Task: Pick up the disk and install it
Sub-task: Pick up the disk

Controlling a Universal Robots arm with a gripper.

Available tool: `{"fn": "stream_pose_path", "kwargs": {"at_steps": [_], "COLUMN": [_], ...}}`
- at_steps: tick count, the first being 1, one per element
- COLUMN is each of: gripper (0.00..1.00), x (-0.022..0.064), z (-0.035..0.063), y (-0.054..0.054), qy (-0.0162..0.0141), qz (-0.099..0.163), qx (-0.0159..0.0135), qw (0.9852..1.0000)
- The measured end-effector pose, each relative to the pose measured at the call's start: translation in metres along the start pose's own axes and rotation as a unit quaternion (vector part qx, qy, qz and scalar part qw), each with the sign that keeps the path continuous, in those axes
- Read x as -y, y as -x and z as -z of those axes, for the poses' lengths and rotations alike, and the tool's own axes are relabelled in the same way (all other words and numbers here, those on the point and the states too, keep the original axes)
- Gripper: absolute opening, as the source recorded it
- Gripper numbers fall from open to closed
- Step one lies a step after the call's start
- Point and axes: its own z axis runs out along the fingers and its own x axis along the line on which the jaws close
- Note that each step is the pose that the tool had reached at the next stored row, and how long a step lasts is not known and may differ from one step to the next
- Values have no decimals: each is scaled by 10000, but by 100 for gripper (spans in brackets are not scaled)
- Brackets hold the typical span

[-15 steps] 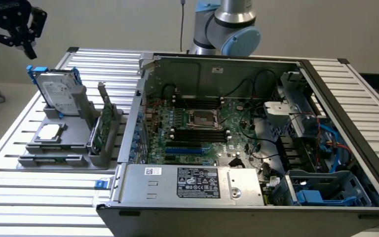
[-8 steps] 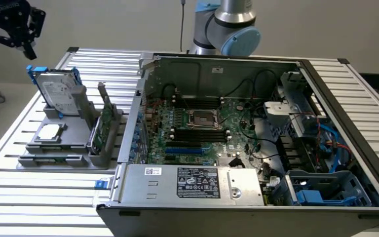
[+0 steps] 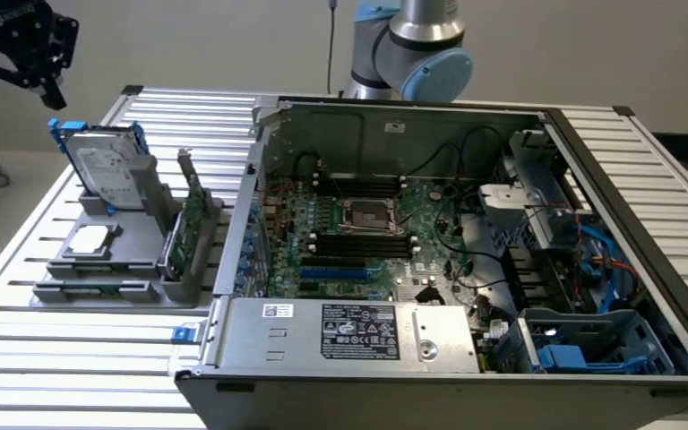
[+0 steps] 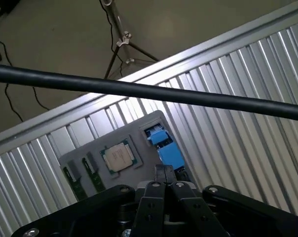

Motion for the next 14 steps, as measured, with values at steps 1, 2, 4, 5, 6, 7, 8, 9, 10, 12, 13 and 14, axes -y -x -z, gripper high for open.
{"fn": "stream_pose_path", "kwargs": {"at_steps": [1,2,4,5,6,7,8,9,10,12,13,14], "gripper": [11,11,11,11,11,11,11,11,11,11,11,11], "x": [0,1,1,1,1,2,2,2,3,4,4,4], "z": [-3,-7,-14,-19,-23,-28,-34,-39,-44,-54,-58,-61], "y": [0,0,0,0,0,0,0,0,-1,-1,-1,0], "qy": [1,1,2,2,2,1,-3,-10,-21,-58,-79,-100], "qz": [88,185,365,454,544,633,723,812,887,1020,1079,1134], "qx": [-6,-12,-25,-30,-36,-42,-46,-49,-49,-38,-26,-13], "qw": [10000,9998,9993,9990,9985,9980,9974,9967,9960,9948,9941,9935]}}
